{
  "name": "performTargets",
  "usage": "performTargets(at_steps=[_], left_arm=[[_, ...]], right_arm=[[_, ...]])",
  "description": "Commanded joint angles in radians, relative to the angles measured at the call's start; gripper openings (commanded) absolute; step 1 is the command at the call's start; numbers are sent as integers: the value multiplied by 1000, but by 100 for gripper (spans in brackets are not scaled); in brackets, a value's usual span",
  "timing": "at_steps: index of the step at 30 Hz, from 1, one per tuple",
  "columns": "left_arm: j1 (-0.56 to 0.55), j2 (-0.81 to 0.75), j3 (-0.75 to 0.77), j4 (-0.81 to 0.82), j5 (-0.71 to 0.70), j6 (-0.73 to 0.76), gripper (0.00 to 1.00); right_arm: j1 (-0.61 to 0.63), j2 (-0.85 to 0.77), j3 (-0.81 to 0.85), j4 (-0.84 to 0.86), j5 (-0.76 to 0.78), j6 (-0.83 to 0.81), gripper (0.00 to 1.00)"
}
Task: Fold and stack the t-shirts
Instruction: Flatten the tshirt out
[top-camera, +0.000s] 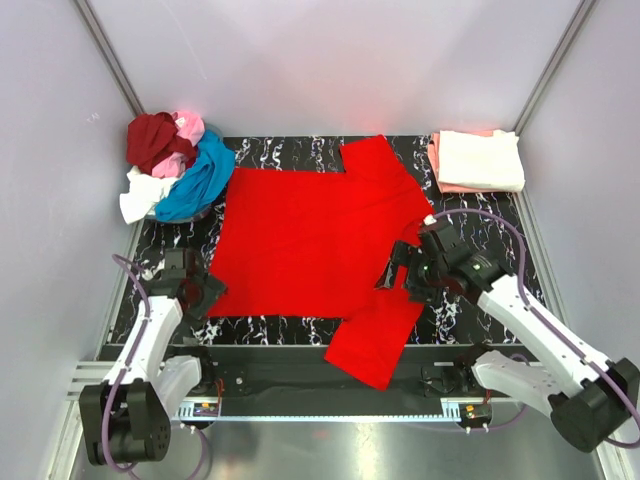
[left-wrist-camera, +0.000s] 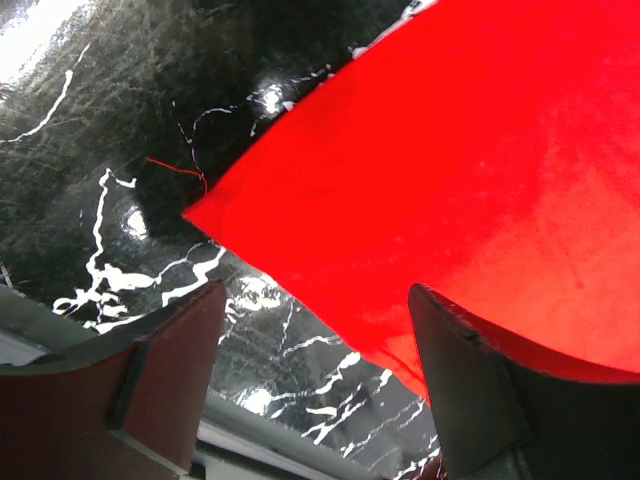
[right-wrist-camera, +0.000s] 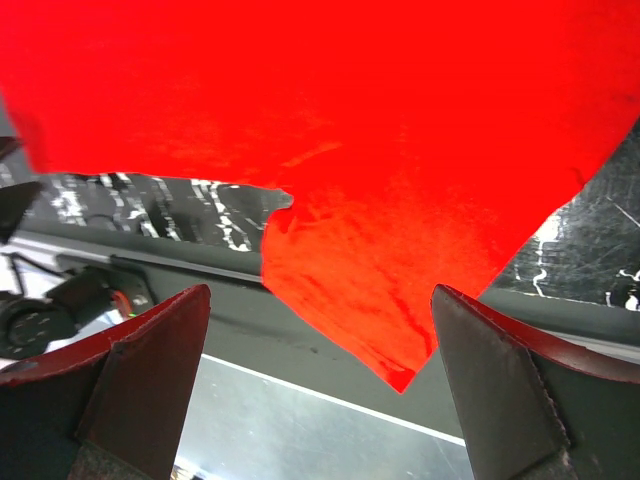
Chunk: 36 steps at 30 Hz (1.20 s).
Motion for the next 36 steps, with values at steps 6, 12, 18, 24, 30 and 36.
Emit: performTargets(at_steps=[6,12,18,24,30,36], left_arm=[[8,67,-70,160,-21,-28,66],[2,56,-110,186,-10,-22,63],[2,76,-114,217,-41,-11,26],[2,70,-102,231,-50,0,0],[2,29,-76,223,-40,35,0],[2,9,-65,218,-21,54,0]], right_arm=[[20,-90,-55,-1,17,59,99],[32,-121,-70,-21,22,76,100],[147,-171,-99,-66,78,181,97],[481,-167,-158,-158,276,457,91],[824,6,-205,-75,324,686,76],[939,252,-80,-80,348,681,73]])
